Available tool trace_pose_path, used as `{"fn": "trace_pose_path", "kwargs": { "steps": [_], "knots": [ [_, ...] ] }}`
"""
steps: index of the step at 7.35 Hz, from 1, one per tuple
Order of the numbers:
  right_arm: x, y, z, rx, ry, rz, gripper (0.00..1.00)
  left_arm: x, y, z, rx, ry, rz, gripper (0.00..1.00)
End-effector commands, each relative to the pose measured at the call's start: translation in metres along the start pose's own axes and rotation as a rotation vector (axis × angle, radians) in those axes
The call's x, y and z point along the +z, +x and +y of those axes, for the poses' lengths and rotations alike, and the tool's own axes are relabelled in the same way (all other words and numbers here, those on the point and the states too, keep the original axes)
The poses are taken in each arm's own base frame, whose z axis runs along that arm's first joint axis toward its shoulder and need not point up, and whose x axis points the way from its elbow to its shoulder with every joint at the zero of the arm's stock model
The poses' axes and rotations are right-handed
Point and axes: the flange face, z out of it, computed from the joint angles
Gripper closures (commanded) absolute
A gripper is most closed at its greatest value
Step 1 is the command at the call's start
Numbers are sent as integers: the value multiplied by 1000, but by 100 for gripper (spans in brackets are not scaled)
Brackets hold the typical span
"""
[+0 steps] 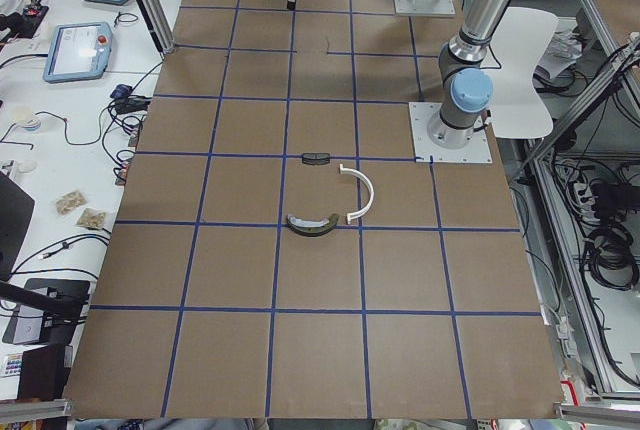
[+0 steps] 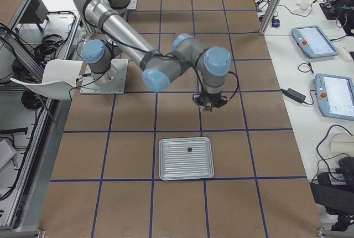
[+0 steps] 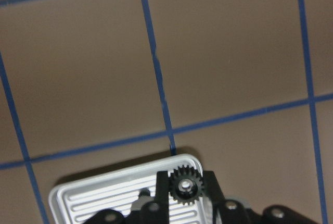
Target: Place bearing gear from tray to pile
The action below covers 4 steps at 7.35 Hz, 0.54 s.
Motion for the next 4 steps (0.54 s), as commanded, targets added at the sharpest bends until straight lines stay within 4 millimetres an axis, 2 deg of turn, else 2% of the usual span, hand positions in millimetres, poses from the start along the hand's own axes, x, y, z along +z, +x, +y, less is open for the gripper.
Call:
{"fn": "trace_pose_path", "kwargs": {
  "steps": [1,2,3,4],
  "knots": [
    [-55,-27,-169,198,-4,-13,99,2,0,-2,1,-4,-1,0],
    [-56,-34,-229,292,3,-14,100,2,0,-1,1,-4,-1,0],
    [-51,-47,-300,452,28,-31,100,1,0,0,1,-3,-2,0],
    [-40,-62,-369,521,28,-49,100,1,0,0,1,-3,-2,0]
  ]
}}
